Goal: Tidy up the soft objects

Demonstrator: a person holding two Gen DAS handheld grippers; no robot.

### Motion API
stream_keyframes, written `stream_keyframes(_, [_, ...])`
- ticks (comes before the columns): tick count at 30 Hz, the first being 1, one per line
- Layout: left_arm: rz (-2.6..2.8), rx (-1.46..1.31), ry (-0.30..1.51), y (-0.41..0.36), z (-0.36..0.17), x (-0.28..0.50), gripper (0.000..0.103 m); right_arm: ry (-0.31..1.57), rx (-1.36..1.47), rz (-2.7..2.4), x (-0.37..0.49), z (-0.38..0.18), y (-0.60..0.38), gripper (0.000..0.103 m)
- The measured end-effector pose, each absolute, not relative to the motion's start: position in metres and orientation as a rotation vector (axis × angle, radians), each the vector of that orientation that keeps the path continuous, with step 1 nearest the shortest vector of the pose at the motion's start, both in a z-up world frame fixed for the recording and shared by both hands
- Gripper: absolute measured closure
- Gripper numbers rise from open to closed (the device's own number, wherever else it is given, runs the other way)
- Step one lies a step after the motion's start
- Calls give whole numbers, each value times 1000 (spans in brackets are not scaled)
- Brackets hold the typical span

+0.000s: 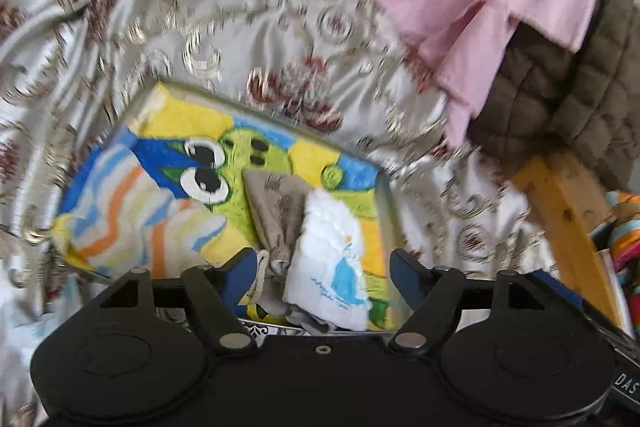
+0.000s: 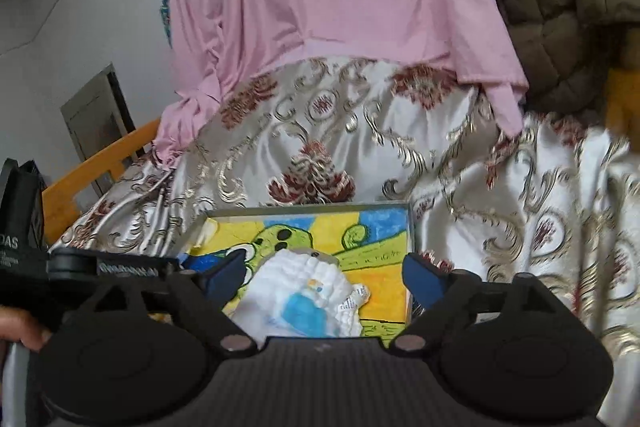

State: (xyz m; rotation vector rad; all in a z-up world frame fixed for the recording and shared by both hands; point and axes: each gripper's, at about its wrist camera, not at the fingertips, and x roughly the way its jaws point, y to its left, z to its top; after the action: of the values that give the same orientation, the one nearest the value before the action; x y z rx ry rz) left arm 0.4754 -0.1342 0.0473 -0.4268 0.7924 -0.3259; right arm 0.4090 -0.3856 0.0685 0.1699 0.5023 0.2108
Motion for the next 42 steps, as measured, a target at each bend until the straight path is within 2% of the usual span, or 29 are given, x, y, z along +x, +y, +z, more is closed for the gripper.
stream_keyframes(5, [-340,-419,694,-110,90,420,15,467,158,218,370,103,-377,5])
stream_keyframes(8, [-351,-410,642,-96,110,383,5,444,151,226,343,123,-369,1])
stream_keyframes(19, [-388,-333,494,-42,165,251,1,366,66,197,241,189,-320,0])
stream_keyframes(29, [-379,-303,462,5,159,163,1,292,6,188,149,203,-267,0])
stream_keyframes(42, [-304,-157,428,42,120,111,1,272,-34,154,89,164,-218,0])
